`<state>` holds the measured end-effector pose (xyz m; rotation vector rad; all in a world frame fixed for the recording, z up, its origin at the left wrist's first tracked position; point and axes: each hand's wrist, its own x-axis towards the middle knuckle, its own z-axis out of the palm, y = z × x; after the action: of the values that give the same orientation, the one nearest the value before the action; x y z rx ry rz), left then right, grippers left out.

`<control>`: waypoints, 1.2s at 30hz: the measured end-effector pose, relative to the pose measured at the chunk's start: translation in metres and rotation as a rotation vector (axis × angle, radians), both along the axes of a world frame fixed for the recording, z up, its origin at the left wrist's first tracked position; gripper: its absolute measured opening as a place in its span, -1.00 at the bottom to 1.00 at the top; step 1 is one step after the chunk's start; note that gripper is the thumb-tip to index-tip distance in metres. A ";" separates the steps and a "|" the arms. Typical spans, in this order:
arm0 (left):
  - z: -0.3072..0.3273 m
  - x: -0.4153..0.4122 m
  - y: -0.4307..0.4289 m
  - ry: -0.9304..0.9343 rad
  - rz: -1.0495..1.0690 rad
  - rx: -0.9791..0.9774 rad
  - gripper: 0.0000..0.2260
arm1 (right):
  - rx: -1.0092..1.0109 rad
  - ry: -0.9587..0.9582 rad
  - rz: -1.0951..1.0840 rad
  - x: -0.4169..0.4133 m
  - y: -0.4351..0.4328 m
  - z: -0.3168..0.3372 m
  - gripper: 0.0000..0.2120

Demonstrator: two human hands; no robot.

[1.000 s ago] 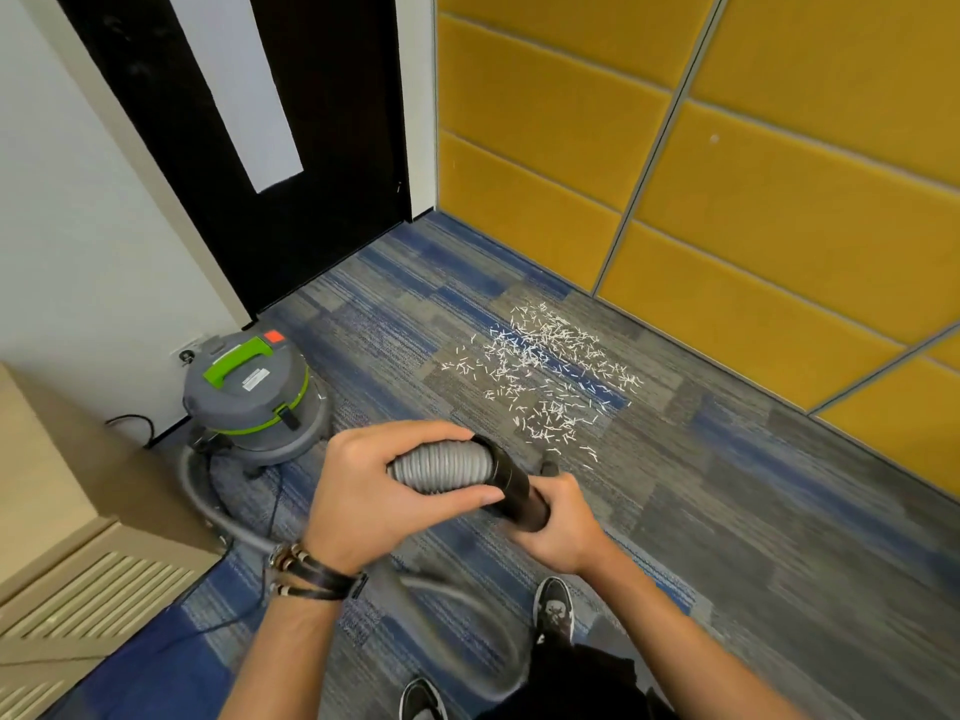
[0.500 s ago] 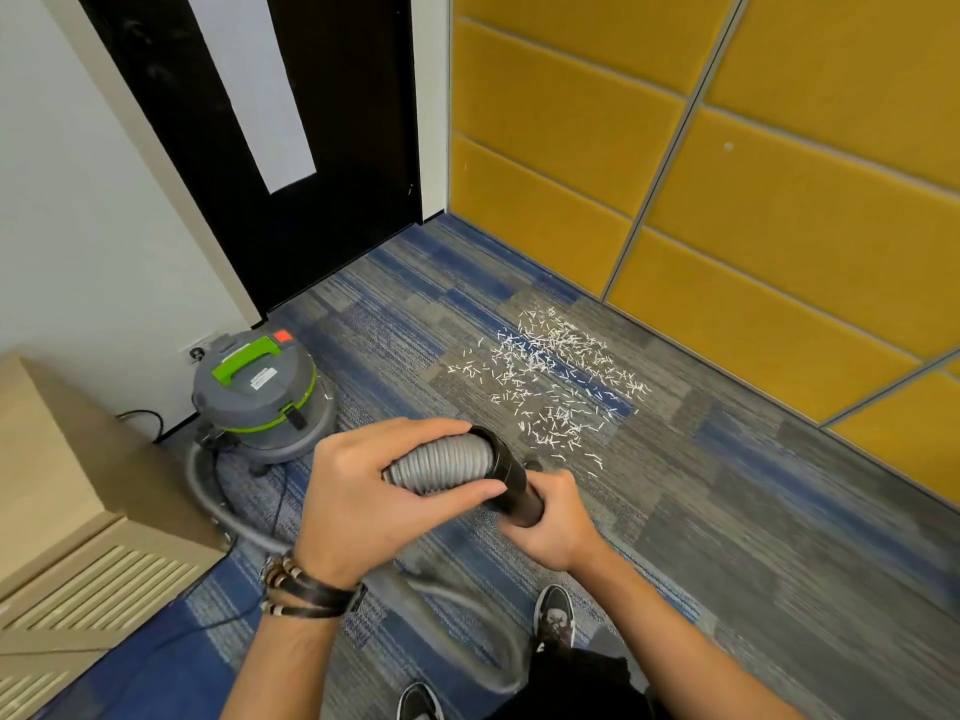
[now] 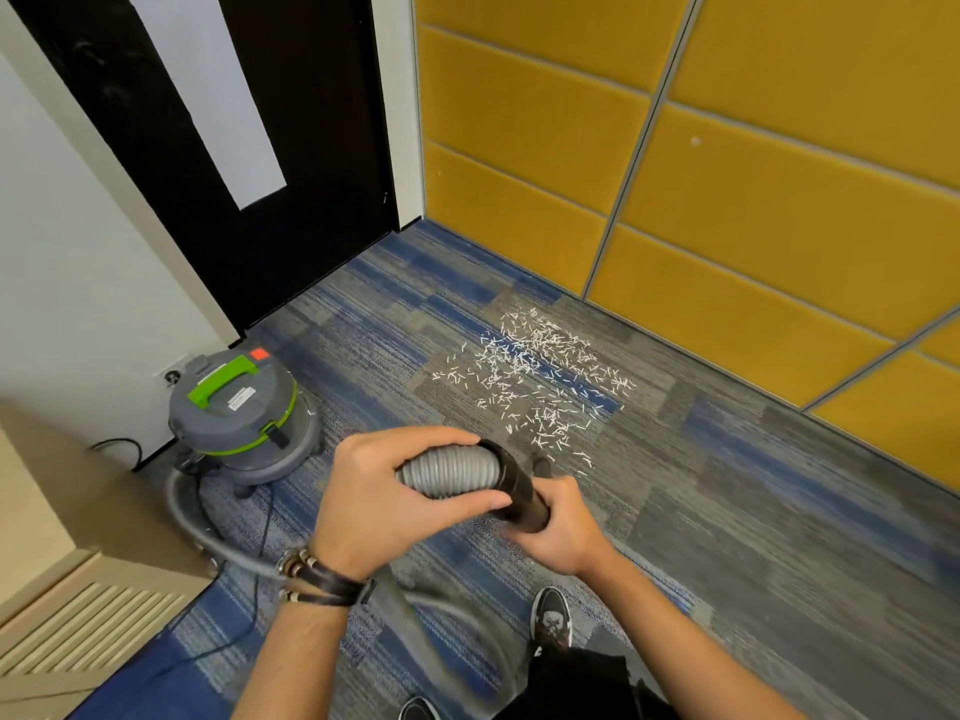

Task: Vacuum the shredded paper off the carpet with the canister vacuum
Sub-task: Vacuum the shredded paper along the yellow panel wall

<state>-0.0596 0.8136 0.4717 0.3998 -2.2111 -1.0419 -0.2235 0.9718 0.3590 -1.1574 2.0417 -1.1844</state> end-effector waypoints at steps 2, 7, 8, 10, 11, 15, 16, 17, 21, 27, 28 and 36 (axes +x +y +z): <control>-0.003 -0.006 0.004 -0.008 -0.029 0.026 -0.57 | 0.016 0.008 -0.021 -0.004 0.013 -0.002 -0.81; -0.015 -0.013 0.013 -0.010 -0.019 0.042 -0.58 | 0.053 0.075 -0.055 -0.011 0.032 -0.009 -0.76; -0.015 -0.014 0.015 -0.002 -0.011 0.026 -0.59 | 0.053 0.094 -0.058 -0.015 0.033 -0.010 -0.83; -0.012 -0.018 0.015 0.006 -0.005 -0.001 -0.58 | 0.050 0.126 -0.061 -0.022 0.030 -0.009 -0.94; -0.010 -0.019 0.015 -0.001 -0.008 -0.007 -0.58 | 0.046 0.125 -0.062 -0.025 0.028 -0.010 -0.95; -0.011 -0.024 0.010 -0.044 -0.004 -0.013 -0.58 | 0.059 0.094 -0.025 -0.033 0.018 -0.016 -0.93; -0.014 -0.023 0.008 -0.053 0.012 -0.008 -0.58 | 0.070 0.082 -0.019 -0.034 0.014 -0.018 -0.93; -0.015 -0.022 0.005 -0.057 0.033 -0.004 -0.59 | 0.076 0.066 -0.019 -0.033 0.009 -0.021 -0.93; -0.011 -0.013 -0.009 -0.043 0.107 -0.015 -0.62 | 0.051 0.037 0.013 -0.026 -0.015 -0.020 -0.91; 0.002 -0.003 -0.020 -0.014 0.173 -0.069 -0.64 | -0.009 0.006 0.084 -0.019 -0.049 -0.008 -0.86; 0.003 -0.002 -0.021 -0.014 0.176 -0.069 -0.64 | -0.010 0.000 0.090 -0.019 -0.053 -0.006 -0.83; 0.005 -0.002 -0.029 -0.058 0.103 0.047 -0.58 | 0.000 0.012 0.104 -0.017 -0.050 -0.003 -0.77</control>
<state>-0.0612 0.7848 0.4764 0.5652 -2.1948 -1.0401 -0.2407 0.9217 0.3557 -1.2575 1.9649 -1.1296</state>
